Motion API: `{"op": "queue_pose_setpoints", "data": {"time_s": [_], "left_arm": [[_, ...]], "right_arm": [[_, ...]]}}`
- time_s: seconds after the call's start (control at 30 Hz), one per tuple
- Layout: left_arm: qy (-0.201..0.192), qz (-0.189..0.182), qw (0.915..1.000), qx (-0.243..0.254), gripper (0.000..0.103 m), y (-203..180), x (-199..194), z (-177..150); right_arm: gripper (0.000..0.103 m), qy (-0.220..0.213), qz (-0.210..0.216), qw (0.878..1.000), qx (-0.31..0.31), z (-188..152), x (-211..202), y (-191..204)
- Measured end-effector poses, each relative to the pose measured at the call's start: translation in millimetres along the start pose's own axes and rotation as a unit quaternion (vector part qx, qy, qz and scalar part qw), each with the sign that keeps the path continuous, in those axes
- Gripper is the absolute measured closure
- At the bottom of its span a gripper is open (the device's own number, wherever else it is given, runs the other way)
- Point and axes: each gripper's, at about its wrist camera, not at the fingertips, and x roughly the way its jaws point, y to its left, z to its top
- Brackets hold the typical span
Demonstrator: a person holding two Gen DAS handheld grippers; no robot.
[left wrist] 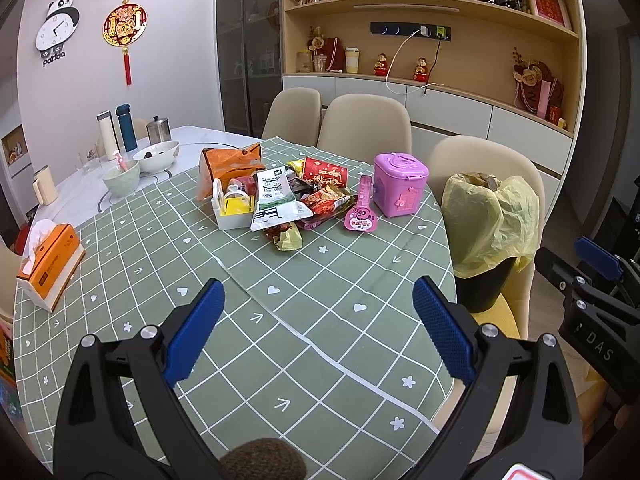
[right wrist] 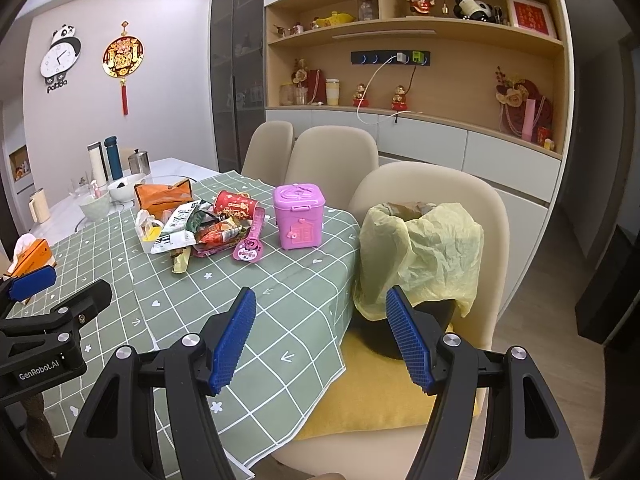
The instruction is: Collect trash
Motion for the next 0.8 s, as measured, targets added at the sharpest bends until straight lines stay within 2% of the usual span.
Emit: {"op": "queue_pose_setpoints", "data": {"time_s": [0.5,0.7,0.8], "left_arm": [[0.012,0.0,0.9999,-0.006,0.012,0.4,18.6,2.0],[0.039,0.0,0.999,-0.024,0.012,15.6,47.2,16.0],[0.056,-0.024,0.9974,-0.038,0.012,26.5,68.9,29.5]], "right_arm": [[0.039,0.011,-0.008,1.0,0.003,3.5,13.9,-5.3],[0.039,0.024,-0.008,1.0,-0.008,14.2,28.4,-8.9],[0.039,0.02,0.003,1.0,-0.01,27.8,38.9,-14.2]]}}
